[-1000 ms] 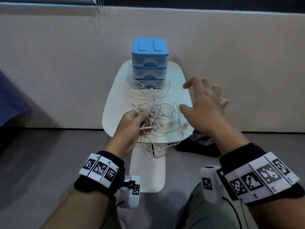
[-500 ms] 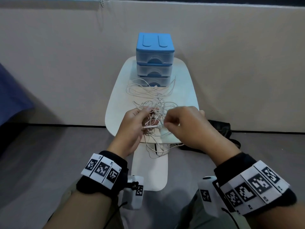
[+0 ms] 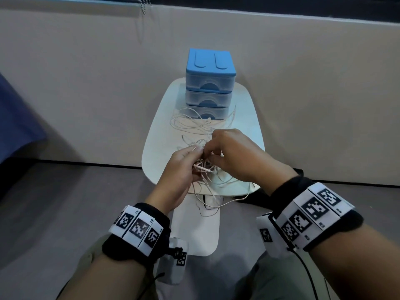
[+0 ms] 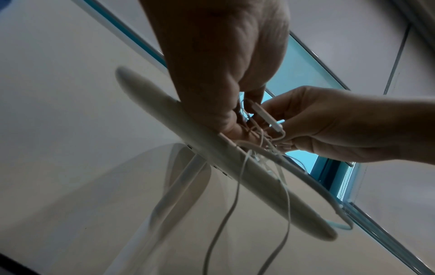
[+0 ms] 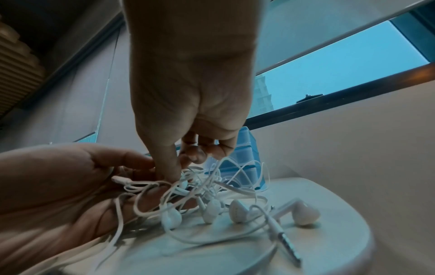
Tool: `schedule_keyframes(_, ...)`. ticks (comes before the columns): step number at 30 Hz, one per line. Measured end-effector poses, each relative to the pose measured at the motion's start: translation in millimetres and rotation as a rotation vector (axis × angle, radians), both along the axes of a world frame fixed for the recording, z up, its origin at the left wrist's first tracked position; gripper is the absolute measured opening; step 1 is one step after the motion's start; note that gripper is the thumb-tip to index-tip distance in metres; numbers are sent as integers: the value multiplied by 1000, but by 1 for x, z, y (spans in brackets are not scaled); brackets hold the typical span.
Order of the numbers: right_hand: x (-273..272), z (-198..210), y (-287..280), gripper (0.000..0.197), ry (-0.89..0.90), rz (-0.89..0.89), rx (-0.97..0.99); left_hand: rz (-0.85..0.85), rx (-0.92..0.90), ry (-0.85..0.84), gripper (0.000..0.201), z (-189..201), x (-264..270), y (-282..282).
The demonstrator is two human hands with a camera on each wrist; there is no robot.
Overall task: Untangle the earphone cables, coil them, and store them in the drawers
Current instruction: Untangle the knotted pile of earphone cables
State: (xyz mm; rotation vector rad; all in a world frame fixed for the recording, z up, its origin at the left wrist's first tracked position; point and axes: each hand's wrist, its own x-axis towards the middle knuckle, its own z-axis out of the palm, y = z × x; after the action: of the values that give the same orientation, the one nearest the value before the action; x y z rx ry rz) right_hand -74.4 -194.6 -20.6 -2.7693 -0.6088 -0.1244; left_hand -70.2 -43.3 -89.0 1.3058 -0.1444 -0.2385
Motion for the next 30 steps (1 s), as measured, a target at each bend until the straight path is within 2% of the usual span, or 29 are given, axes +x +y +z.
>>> schedule_keyframes(4, 3, 2, -1, 14, 21, 31, -68, -11, 24, -10, 23, -2, 1, 2)
schedule_keyframes(9, 8, 1, -7, 6, -49, 17, 3, -43, 17, -42, 33, -4, 0, 3)
schedule_keyframes(14, 14, -6, -10, 10, -92, 20, 75, -35, 0, -45, 21, -2, -2, 2)
schedule_keyframes(19, 16, -8, -11, 8, -127, 26, 141, 29, -30, -5, 33, -2, -1, 0)
schedule_keyframes(26, 12, -11, -16, 11, -205, -13, 182, 45, 2, -14, 24, -5, 1, -3)
schedule_keyframes(30, 5, -10, -18, 14, -98, 19, 193, 38, -13, -13, 26, -7, 3, -2)
